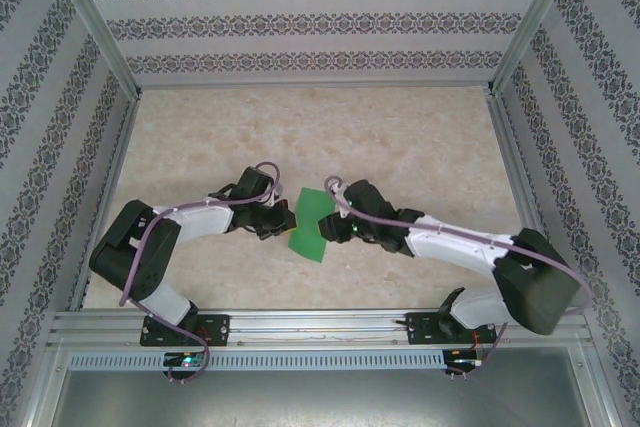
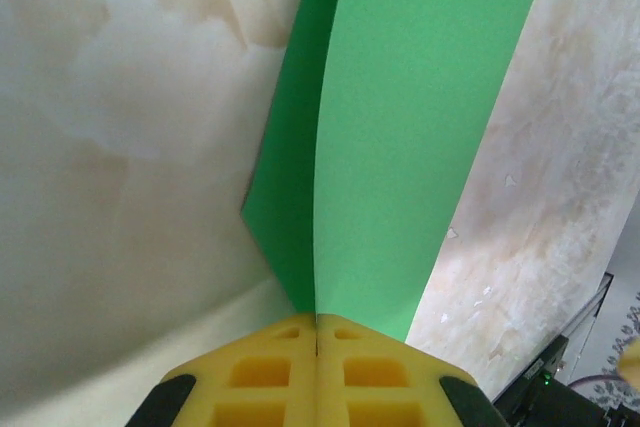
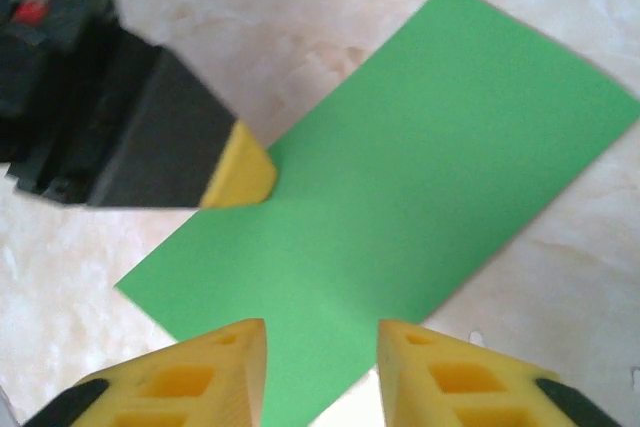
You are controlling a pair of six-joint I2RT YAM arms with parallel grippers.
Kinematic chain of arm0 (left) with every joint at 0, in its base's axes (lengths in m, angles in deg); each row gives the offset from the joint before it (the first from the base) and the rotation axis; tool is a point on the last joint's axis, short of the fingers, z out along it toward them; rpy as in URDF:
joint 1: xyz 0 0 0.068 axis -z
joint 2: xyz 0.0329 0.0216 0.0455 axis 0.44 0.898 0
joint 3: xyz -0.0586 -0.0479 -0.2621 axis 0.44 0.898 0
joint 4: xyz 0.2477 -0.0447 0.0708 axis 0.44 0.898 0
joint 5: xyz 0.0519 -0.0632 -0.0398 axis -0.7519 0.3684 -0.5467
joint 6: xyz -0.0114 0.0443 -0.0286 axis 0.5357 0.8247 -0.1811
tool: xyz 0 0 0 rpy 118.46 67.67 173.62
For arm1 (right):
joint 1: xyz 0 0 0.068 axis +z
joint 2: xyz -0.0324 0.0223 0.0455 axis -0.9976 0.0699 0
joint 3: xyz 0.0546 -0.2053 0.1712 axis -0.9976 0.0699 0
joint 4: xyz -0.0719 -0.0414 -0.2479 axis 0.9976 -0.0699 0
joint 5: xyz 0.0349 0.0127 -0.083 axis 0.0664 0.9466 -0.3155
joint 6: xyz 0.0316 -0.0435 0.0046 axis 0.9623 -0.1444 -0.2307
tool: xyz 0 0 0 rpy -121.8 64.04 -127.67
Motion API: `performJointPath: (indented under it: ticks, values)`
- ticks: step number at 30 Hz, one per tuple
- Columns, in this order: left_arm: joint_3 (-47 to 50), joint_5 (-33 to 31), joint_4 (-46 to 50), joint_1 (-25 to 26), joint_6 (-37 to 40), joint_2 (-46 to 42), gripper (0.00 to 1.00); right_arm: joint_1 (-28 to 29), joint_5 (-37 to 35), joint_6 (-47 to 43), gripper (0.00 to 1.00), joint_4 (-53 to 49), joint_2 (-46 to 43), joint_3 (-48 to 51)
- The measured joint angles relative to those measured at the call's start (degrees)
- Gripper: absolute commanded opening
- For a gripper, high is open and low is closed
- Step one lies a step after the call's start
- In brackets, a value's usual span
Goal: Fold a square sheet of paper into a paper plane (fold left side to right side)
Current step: Third fold the triangle at the center of the table.
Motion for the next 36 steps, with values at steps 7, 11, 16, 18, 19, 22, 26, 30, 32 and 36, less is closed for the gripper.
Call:
performJointPath:
  ticks: [7, 11, 16, 18, 19, 22, 26, 30, 32, 36]
  values:
    - [5.49, -7.76, -2.84, 2.05, -8.13, -5.27, 0.00, 14.99, -14.25, -3.85, 0.53, -0.44, -1.75, 2.95]
    - [7.39, -9.94, -5.64, 3.13, -12.17, -6.88, 0.00, 22.12, -21.33, -6.25, 0.58, -1.09, 3.17, 1.29]
    - [7.76, -11.21, -8.15, 4.20, -15.08, -6.95, 0.00, 26.23, -26.05, -8.72, 0.59, -1.53, 9.92, -2.51]
    - [7.76, -11.45, -8.90, 4.59, -15.85, -6.95, 0.00, 26.27, -27.02, -9.62, 0.59, -1.51, 11.69, -3.80]
    - [7.76, -11.52, -9.29, 4.74, -16.17, -6.95, 0.00, 26.27, -27.63, -9.99, 0.59, -1.49, 12.48, -4.44]
    - [7.76, -11.67, -9.94, 5.14, -16.61, -6.93, 0.00, 26.25, -29.07, -11.23, 0.59, -1.14, 14.80, -6.29]
    - [7.78, -11.69, -10.78, 5.18, -17.03, -6.91, 0.00, 25.81, -29.75, -12.66, 0.56, -0.22, 16.52, -7.72]
    - [7.78, -11.82, -10.84, 5.18, -17.27, -6.91, 0.00, 24.68, -29.83, -13.42, 0.52, 0.72, 17.46, -8.39]
    - [7.78, -11.85, -10.88, 5.18, -17.31, -6.91, 0.00, 23.85, -29.83, -14.05, 0.51, 1.09, 17.94, -8.72]
    - [7.78, -11.82, -10.97, 5.18, -17.42, -6.91, 0.00, 22.49, -29.68, -14.95, 0.45, 1.64, 18.43, -8.79]
